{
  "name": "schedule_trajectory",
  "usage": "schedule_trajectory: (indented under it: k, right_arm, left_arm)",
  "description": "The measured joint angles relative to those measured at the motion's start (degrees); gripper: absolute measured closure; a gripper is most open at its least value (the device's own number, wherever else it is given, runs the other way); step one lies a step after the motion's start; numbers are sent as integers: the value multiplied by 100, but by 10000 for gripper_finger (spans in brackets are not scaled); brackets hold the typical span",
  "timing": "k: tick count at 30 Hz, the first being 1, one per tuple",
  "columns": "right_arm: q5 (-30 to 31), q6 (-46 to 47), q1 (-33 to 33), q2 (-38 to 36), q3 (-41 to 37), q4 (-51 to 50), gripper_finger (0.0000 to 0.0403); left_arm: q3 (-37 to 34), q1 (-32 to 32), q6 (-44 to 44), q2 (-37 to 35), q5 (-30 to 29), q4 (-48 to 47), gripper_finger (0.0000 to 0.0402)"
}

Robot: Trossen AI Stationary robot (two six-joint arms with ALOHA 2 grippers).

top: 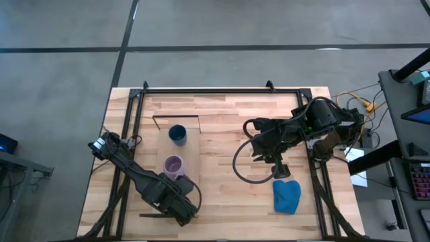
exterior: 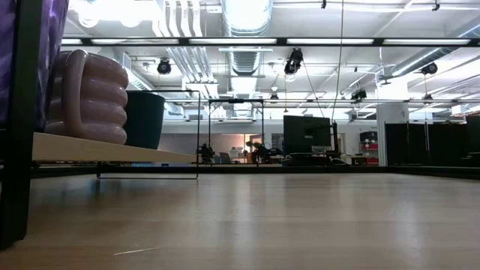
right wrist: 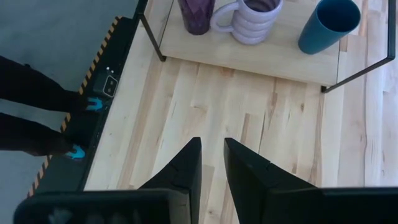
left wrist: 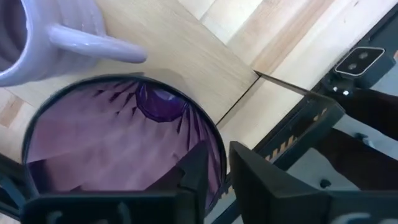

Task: Stack small to large cups/mugs on shelf
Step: Put the purple cup on the shelf, then return to Home Position

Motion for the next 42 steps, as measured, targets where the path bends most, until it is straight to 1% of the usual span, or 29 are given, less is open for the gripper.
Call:
schedule_trajectory:
  k: [4, 7, 10, 18, 21, 25, 31, 33, 36, 39, 42]
  right_arm:
    - [0, 0, 0, 0, 0, 0, 339]
    - [0, -1, 0, 0, 0, 0, 339]
    - [0, -4, 1, 0, 0, 0, 339]
    - [0, -4, 0, 0, 0, 0, 339]
    - [0, -4, 1, 0, 0, -1, 339]
    - [0, -3, 1, 0, 0, -2, 339]
    - [0, 223, 0, 0, 0, -2, 339]
    - [0, 354, 0, 0, 0, -2, 339]
    - [11, 582, 1, 0, 0, -2, 339]
    - [22, 602, 2, 0, 0, -2, 339]
    - [141, 598, 2, 0, 0, -4, 340]
  left_arm:
    - [14, 2, 0, 0, 96, 171, 329]
    - [49, 13, 0, -3, 284, 247, 323]
    - [88, 20, -4, -13, 416, 283, 322]
    - [228, 20, -19, -145, 438, 187, 322]
    - [257, 20, -167, -209, 459, 102, 322]
    - [275, 20, -336, -404, 589, 54, 322]
    - [286, 20, -461, -784, 568, -7, 322]
    - [288, 28, -457, -930, 380, -41, 322]
    - [324, 93, -371, -1102, -212, -30, 322]
    - [338, 208, 116, -1310, -806, 108, 322]
    - [338, 366, 853, -1549, -1313, 306, 322]
